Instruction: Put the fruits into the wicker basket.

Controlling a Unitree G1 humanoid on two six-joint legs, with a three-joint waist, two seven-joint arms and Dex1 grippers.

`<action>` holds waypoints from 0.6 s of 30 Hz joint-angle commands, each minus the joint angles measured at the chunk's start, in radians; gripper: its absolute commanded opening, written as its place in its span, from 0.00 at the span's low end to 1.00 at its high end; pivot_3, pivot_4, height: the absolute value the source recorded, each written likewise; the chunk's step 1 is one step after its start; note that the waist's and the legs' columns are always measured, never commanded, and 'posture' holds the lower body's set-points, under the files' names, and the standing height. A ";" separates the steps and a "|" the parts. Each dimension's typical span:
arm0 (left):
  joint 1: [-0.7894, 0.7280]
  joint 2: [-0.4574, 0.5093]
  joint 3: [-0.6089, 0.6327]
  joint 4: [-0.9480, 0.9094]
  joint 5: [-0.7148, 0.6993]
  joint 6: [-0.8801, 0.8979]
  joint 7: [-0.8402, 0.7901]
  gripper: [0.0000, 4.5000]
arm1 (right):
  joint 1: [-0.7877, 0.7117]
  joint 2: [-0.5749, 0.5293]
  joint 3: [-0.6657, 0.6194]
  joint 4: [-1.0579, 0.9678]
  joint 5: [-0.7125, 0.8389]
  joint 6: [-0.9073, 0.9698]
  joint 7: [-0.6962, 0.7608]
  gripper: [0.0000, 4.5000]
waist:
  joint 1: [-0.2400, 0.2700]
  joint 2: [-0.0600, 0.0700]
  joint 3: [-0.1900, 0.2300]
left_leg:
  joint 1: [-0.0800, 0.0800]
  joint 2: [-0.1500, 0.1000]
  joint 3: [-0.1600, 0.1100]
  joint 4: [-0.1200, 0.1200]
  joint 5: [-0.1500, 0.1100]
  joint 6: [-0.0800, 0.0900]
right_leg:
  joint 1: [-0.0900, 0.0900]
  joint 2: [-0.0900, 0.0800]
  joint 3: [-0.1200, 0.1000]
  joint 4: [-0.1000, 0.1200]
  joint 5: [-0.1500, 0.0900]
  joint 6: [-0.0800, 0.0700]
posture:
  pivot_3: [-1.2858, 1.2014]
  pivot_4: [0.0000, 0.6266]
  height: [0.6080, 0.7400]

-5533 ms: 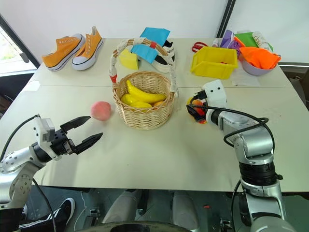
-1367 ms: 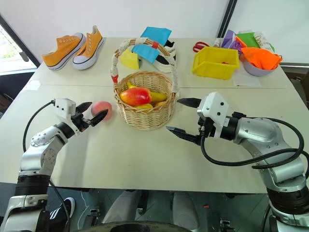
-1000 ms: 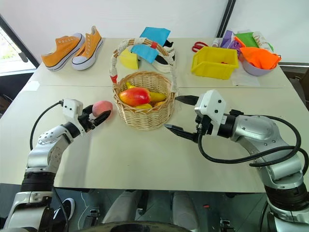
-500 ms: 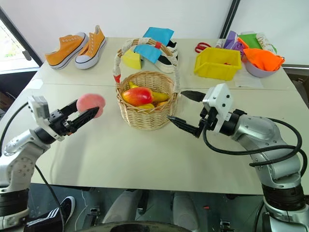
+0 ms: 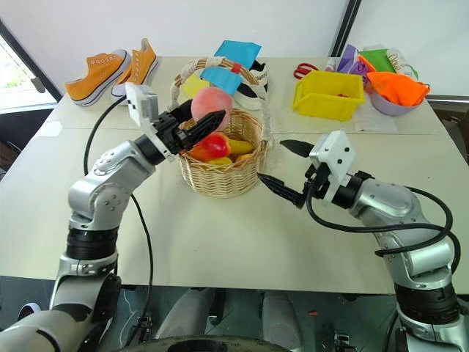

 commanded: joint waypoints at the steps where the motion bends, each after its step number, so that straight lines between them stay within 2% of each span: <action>1: -0.046 -0.025 -0.006 0.032 0.042 -0.024 0.018 0.78 | -0.018 0.014 -0.012 -0.034 -0.001 -0.024 -0.020 1.00 | 0.002 0.000 0.000 | 0.000 0.000 0.000 0.001 0.000 0.000 | 0.000 0.000 0.000 0.000 0.000 0.000 | 0.52 0.24 1.00; 2: -0.049 -0.030 -0.004 0.035 0.050 -0.021 0.024 0.91 | -0.017 0.013 -0.011 -0.035 -0.005 -0.026 -0.021 1.00 | 0.003 0.000 0.000 | 0.000 0.000 0.000 0.001 0.000 0.000 | 0.000 0.000 0.000 0.000 0.000 0.000 | 0.52 0.24 1.00; 3: -0.048 -0.035 0.000 0.033 0.046 -0.019 0.020 0.99 | -0.015 0.013 -0.010 -0.038 -0.004 -0.025 -0.023 1.00 | 0.005 0.000 0.000 | 0.000 -0.001 0.000 0.001 0.000 0.000 | 0.001 -0.001 0.000 0.000 0.000 0.000 | 0.52 0.24 1.00; 14: 0.043 -0.024 0.043 -0.136 -0.028 0.036 0.007 0.99 | -0.025 0.029 -0.009 -0.018 0.002 -0.023 -0.033 1.00 | 0.006 0.000 0.000 | 0.000 0.000 0.000 0.001 0.000 0.000 | 0.000 -0.001 0.000 0.000 0.000 0.000 | 0.52 0.24 1.00; 18: 0.119 0.043 0.074 -0.263 -0.087 0.042 -0.067 0.99 | -0.061 0.070 -0.034 0.027 -0.011 -0.009 -0.106 1.00 | 0.001 0.000 0.000 | 0.000 0.000 0.000 0.001 0.000 0.000 | 0.000 0.000 0.000 0.000 0.000 0.000 | 0.52 0.24 1.00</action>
